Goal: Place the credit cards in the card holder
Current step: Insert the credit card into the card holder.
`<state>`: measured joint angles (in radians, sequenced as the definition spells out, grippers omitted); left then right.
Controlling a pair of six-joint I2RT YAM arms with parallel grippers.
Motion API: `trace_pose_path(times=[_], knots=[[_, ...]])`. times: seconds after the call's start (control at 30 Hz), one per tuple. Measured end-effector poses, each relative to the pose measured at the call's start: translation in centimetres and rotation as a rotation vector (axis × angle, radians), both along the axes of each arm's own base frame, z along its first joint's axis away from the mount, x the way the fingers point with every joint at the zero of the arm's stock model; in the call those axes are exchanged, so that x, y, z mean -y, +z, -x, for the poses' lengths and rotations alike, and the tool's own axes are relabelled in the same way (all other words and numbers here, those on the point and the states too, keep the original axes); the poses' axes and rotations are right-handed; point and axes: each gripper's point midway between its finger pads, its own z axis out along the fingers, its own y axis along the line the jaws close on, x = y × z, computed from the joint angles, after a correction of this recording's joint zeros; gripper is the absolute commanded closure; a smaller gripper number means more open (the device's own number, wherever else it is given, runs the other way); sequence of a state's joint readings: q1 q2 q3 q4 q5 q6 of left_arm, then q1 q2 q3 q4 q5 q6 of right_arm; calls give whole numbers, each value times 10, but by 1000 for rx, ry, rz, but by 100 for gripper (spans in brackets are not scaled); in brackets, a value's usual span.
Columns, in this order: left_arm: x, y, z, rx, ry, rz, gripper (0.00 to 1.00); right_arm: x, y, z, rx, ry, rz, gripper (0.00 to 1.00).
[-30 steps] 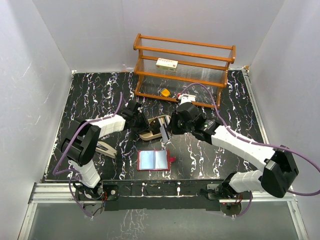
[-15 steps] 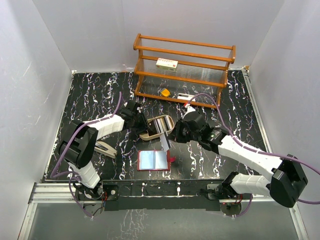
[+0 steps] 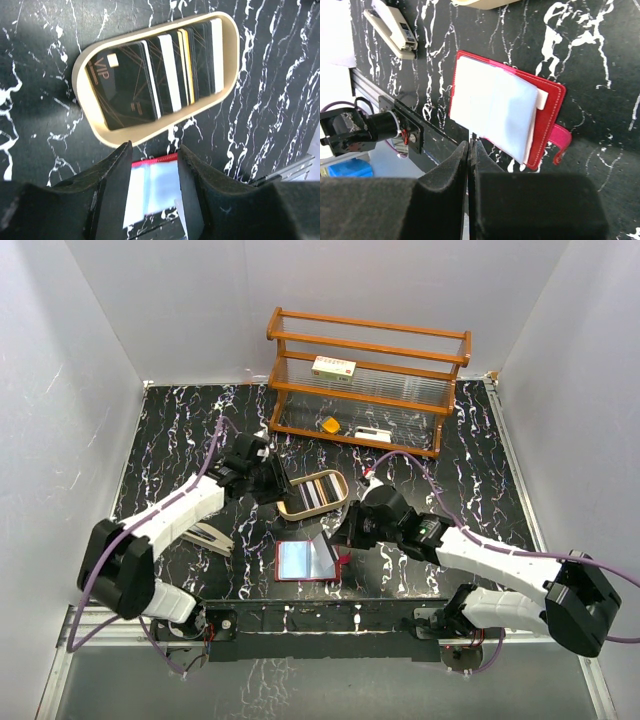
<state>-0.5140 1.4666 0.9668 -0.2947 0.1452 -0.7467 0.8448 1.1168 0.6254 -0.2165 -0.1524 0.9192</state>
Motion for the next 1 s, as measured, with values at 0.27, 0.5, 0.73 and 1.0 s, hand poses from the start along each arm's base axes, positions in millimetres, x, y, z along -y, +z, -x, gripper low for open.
trace_pose_path(times=[0.27, 0.5, 0.73, 1.0], knots=[[-24, 17, 50, 7, -22, 14, 67, -17, -1, 5, -10, 10, -35, 100], [-32, -24, 107, -146, -69, 23, 82, -19, -14, 8, -26, 9, -13, 100], [-33, -56, 135, -231, -67, 39, 83, -20, -24, 6, -25, 0, -9, 100], [-26, -67, 133, -210, -48, 77, 85, -19, -31, 2, -22, -16, 8, 100]])
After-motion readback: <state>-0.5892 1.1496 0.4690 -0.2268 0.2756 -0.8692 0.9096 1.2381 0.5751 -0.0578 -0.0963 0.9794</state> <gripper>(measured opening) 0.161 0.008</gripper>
